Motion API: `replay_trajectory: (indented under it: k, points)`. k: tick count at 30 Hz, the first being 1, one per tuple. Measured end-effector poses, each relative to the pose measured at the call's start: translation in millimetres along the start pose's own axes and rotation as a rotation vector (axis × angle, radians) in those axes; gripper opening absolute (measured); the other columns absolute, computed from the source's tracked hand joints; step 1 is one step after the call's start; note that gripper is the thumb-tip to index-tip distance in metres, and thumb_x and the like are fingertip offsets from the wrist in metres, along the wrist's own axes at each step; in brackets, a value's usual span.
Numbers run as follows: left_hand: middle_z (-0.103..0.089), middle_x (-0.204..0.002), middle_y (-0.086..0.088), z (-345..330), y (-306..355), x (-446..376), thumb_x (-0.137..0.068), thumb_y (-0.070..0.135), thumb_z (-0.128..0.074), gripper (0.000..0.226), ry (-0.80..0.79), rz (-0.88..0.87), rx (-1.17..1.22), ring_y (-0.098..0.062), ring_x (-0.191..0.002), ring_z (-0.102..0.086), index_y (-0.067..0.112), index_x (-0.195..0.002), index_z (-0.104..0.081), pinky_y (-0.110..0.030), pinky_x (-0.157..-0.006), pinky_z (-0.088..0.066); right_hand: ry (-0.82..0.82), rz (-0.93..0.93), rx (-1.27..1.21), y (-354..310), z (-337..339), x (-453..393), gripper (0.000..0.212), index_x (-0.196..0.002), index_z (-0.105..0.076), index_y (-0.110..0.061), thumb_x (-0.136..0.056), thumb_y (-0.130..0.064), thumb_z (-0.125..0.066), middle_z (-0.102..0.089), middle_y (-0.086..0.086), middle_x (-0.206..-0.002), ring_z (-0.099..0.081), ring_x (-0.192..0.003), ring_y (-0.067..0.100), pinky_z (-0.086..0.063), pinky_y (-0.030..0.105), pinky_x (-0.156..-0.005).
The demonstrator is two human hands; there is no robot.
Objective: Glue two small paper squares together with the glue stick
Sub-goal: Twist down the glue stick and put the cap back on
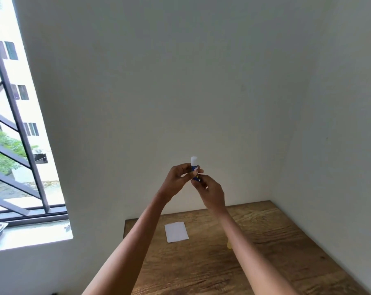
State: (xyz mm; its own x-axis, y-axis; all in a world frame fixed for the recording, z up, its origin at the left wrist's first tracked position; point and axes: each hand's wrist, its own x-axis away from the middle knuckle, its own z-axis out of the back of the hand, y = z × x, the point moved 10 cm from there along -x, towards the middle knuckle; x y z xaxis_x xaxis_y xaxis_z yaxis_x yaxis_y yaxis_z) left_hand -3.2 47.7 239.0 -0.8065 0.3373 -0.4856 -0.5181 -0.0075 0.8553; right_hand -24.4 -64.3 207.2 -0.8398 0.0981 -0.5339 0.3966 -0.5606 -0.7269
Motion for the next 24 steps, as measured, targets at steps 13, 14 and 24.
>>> replay_trajectory:
  k: [13,14,24]
  points:
    - [-0.07,-0.106,-0.01,-3.7,-6.2,-19.9,-0.091,0.011,-0.056,0.023,0.005,0.029,0.0,-0.008,-0.098,-0.066,0.0,-0.11,-0.063,-0.015,-0.085,-0.049,-0.214,-0.005,-0.099,2.4,-5.0,-21.6,0.016,-0.09,-0.062,-0.021,-0.093,-0.033,-0.051,-0.052,-0.009,-0.062,-0.047,-0.056,0.008,-0.039,0.026,-0.058]
    - [-0.07,-0.106,-0.01,-4.5,-6.4,-21.6,-0.091,0.01,-0.056,0.023,0.012,0.023,-0.004,-0.006,-0.097,-0.066,0.0,-0.11,-0.063,-0.015,-0.084,-0.049,-0.144,0.002,0.016,4.7,2.9,-25.4,0.018,-0.091,-0.065,-0.024,-0.09,-0.039,-0.055,-0.051,-0.009,-0.06,-0.047,-0.055,0.006,-0.036,0.025,-0.055]
    - [-0.071,-0.103,-0.012,-18.3,-12.0,-44.4,-0.09,0.007,-0.058,0.02,0.064,0.002,-0.012,-0.006,-0.094,-0.067,0.003,-0.107,-0.066,-0.014,-0.082,-0.05,0.032,-0.003,0.082,19.1,19.3,-40.2,0.027,-0.092,-0.061,-0.016,-0.086,-0.043,-0.059,-0.045,-0.012,-0.063,-0.044,-0.055,0.003,-0.03,0.018,-0.052]
